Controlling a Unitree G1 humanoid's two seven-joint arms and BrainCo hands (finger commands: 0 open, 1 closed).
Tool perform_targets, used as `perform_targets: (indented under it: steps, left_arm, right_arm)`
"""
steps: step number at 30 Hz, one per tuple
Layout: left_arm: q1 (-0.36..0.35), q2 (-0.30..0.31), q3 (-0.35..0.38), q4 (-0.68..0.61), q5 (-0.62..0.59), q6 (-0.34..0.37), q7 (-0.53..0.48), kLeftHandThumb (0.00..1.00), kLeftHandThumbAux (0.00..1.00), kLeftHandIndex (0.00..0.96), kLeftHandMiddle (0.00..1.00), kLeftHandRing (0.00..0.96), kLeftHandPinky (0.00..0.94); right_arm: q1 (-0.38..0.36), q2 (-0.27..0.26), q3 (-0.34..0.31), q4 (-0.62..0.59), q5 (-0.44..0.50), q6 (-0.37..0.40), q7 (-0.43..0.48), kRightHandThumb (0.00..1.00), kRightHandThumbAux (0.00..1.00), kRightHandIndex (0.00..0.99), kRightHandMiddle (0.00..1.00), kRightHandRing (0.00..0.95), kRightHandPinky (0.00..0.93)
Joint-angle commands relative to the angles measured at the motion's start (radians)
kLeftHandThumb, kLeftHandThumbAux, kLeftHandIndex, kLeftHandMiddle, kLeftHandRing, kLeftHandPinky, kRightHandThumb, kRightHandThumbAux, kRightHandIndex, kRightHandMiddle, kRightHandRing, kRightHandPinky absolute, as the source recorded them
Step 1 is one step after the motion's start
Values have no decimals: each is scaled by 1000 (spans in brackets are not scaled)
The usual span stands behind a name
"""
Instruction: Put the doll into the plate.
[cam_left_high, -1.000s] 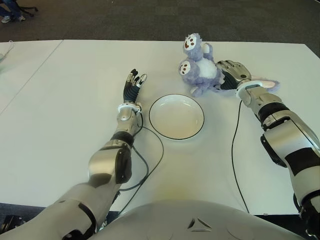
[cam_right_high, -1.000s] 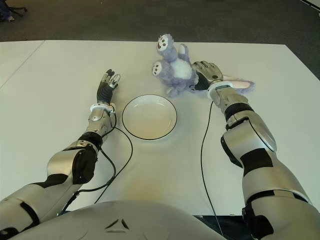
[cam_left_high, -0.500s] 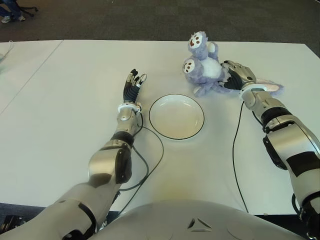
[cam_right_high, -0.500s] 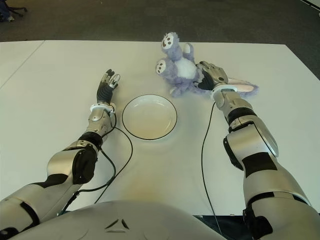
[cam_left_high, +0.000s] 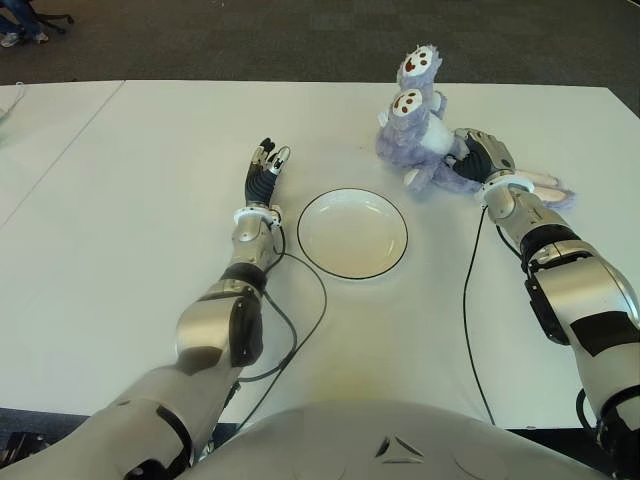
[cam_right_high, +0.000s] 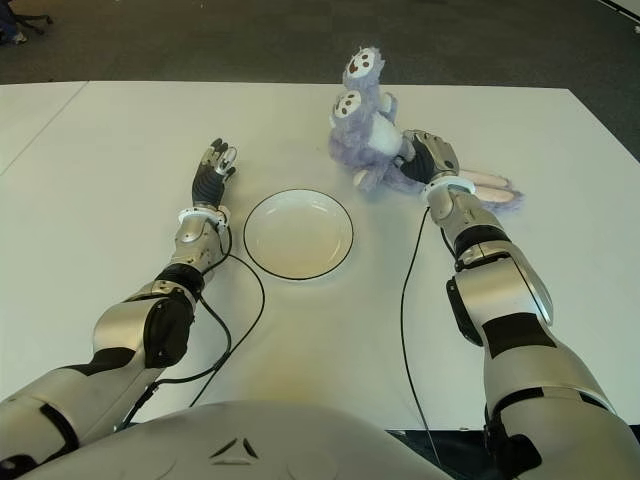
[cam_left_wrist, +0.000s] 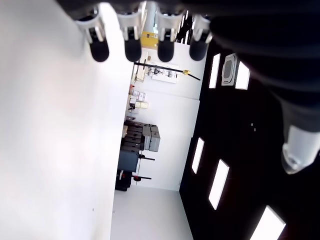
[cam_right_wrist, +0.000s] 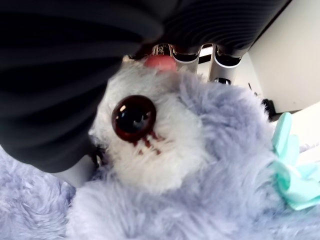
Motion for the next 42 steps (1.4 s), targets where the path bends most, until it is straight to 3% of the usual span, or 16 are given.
perform_targets:
  steps: [1,6,7,10,12,15,16,17,24,42]
  left_arm:
    - [194,-16,22,117,-16,127,-2,0,519,16,28,22,27]
    - [193,-19,24,117,-12,129,2,0,522,17,29,25,28]
    - [194,-19,24,116,-12,125,-2,0,522,18,30,25,20]
    - [195,-20,24,116,-12,119,-9,0,522,20,29,23,16]
    - [195,-20,24,116,-12,120,-13,0,524,16,22,17,15]
    - [195,-20,23,116,-11,123,-11,0,523,14,20,15,13]
    - [194,-20,21,116,-9,124,-8,0,523,12,19,14,13]
    - [194,-20,20,116,-8,125,-7,0,523,12,19,14,13]
    - [192,-21,26,117,-13,131,-10,0,524,9,22,14,13]
    - [187,-22,29,118,-16,143,-1,0,543,17,29,23,23]
  right_arm:
    - [67,48,-35,11,37,-18,58,714,709,415,303,338,366]
    - [70,48,-50,8,47,-29,58,713,711,414,313,354,375]
    - [71,48,-52,7,47,-32,56,807,690,445,395,372,393]
    - [73,43,-55,5,43,-33,48,837,682,453,425,385,408]
    - [76,39,-56,4,38,-36,36,834,680,394,511,546,584]
    - [82,30,-56,1,29,-51,-2,835,680,386,548,632,683]
    - [84,26,-56,0,25,-57,-18,743,699,423,703,745,773]
    - [85,24,-55,0,23,-61,-29,721,704,433,744,774,797]
    - [86,11,-58,0,19,-64,-96,708,711,438,806,820,789]
    - [72,-5,-136,-8,61,-76,-123,703,714,439,823,835,805]
